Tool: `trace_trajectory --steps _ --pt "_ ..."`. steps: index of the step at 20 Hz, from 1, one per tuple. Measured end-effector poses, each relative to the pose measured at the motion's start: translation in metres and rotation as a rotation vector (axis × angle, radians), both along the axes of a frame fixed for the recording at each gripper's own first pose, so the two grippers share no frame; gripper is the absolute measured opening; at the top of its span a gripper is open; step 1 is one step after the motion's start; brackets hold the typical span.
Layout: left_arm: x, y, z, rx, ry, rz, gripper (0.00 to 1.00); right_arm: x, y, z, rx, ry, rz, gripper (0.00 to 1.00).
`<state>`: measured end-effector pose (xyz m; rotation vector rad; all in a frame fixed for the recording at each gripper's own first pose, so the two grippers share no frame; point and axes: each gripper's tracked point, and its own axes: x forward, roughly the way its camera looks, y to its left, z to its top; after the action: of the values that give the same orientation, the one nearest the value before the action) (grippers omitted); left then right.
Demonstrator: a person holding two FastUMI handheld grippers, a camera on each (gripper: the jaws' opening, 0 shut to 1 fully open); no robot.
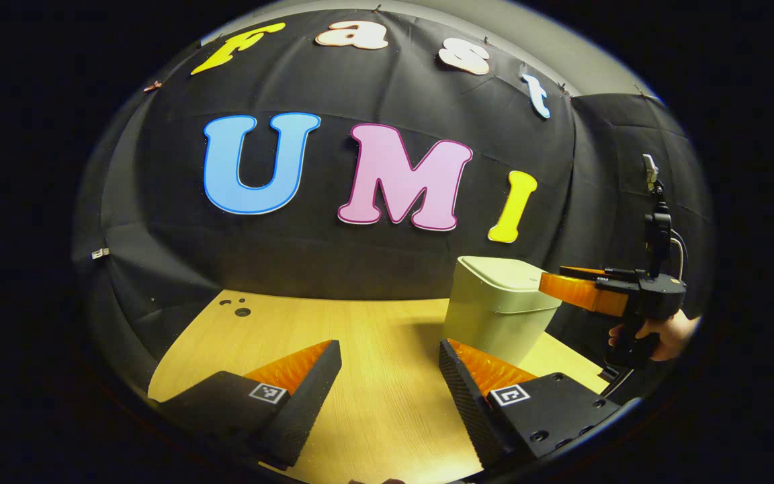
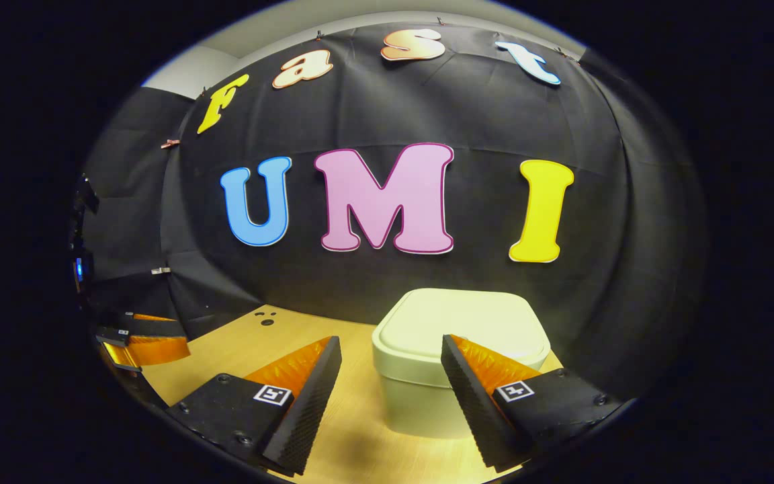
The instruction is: Press the lid of the desktop garbage bin to open it, pick up the crumpled paper on the desktop and throw it into the bin, then pick up the pop can on the desktop and drop it into the bin, and finally close the garbage bin lid.
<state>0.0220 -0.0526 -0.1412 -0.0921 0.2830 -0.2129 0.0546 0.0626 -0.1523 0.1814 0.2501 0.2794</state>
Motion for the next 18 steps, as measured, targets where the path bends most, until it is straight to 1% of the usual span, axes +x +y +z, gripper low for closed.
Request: trace_trajectory --steps 4,11,15,18 --pt "-0.006 0.001 0.000 0.004 -0.006 -0.036 0.94 -0.028 0.009 0.006 0.004 0.000 -0.012 0.94" --pt "-0.014 0.010 -0.003 -0.004 -0.008 -0.026 0.94 -0.072 0.024 -0.008 -0.014 0.028 0.013 0.94" --pt "-0.017 0.013 -0.003 -0.003 -0.015 -0.010 0.94 -0.082 0.029 -0.012 -0.001 0.024 0.036 0.94" --pt "-0.019 0.011 -0.003 0.001 -0.020 -0.001 0.94 -0.083 0.027 -0.020 -0.011 0.040 0.040 0.94"
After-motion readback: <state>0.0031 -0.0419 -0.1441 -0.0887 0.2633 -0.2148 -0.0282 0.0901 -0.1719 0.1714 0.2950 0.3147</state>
